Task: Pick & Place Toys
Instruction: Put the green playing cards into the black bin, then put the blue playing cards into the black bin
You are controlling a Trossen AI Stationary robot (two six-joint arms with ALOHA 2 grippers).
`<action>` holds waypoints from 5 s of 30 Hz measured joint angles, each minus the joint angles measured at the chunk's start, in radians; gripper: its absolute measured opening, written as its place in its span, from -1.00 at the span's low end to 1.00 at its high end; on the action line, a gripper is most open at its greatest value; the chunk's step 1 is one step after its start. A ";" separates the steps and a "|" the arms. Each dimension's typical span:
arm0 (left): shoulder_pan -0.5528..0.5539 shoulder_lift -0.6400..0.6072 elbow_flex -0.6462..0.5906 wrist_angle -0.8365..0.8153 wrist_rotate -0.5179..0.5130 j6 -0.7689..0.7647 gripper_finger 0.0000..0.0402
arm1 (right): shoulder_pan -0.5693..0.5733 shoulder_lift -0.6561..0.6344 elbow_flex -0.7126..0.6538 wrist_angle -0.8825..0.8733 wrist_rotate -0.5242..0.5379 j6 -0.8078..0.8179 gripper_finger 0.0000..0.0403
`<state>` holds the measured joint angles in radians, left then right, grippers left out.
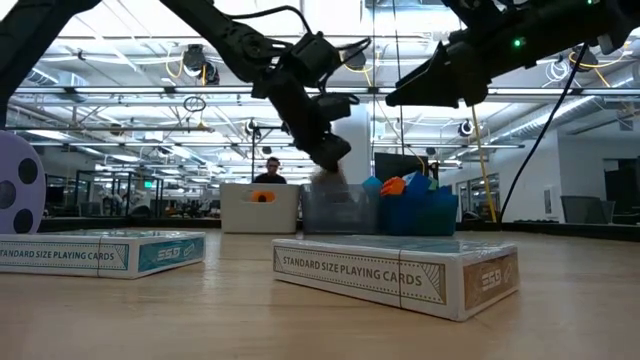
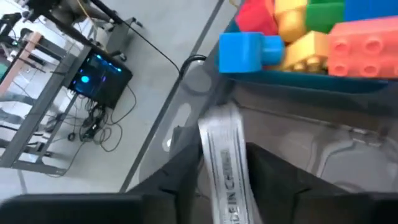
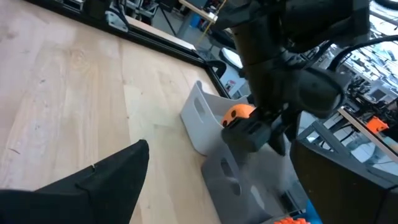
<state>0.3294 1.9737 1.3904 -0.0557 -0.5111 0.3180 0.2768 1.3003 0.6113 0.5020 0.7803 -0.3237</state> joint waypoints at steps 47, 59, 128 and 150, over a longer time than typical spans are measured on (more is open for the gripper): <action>-0.641 -0.231 -0.500 0.369 0.700 -0.360 0.53 | 0.000 0.000 0.000 0.005 -0.052 0.027 0.88; -0.663 -0.154 -0.297 -0.169 0.671 -0.467 0.02 | 0.000 0.000 0.000 0.017 -0.053 0.050 0.88; -0.509 -0.037 -0.377 0.293 0.383 -0.465 -0.49 | -0.002 0.000 0.000 -0.024 -0.156 0.156 0.88; -0.505 -0.290 -0.477 -0.506 0.040 -0.723 -0.97 | -0.004 0.000 -0.021 -0.037 -0.184 0.245 0.88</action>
<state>-0.1753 1.6836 0.9135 -0.5613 -0.4710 -0.4049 0.2731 1.3003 0.5907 0.4654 0.5965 -0.0789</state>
